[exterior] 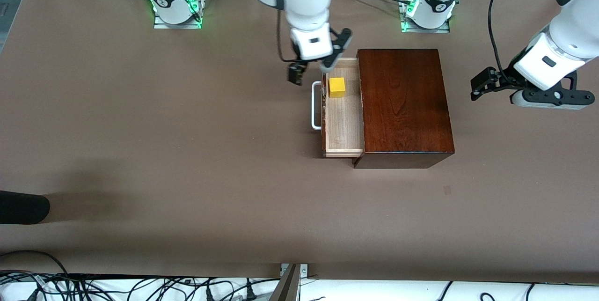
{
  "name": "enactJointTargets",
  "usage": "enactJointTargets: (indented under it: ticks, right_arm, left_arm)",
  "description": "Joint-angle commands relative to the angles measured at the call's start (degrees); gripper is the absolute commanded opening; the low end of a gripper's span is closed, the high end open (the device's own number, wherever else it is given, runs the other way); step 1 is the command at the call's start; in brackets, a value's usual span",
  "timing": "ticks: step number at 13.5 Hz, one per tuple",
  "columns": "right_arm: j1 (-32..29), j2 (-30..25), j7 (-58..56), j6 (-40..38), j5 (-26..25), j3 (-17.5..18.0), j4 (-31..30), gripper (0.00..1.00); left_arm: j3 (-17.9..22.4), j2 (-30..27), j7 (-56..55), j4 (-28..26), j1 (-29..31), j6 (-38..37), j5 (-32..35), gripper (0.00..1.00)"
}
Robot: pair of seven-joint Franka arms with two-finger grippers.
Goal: Open drawer, take yellow block, close drawer
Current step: 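Lower the right gripper into the drawer over the yellow cube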
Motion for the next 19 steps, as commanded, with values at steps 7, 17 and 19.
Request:
enactJointTargets:
  ticks: [7,17,19]
  right_arm:
    - [2.1,11.5,-20.9,2.3,-0.1,0.8,10.7,1.00]
    - [2.8,15.6,-25.3,4.2,-0.3,1.5,10.5,1.00]
    - [2.9,16.3,-25.1,4.6,-0.3,1.5,10.5,1.00]
  left_arm:
    - [-0.2,-0.8,0.1,-0.9,-0.2,1.0,1.3,1.00]
    - [-2.0,0.2,0.0,0.9,-0.2,1.0,1.4,1.00]
    - [-2.0,0.1,0.0,0.9,-0.3,1.0,1.4,1.00]
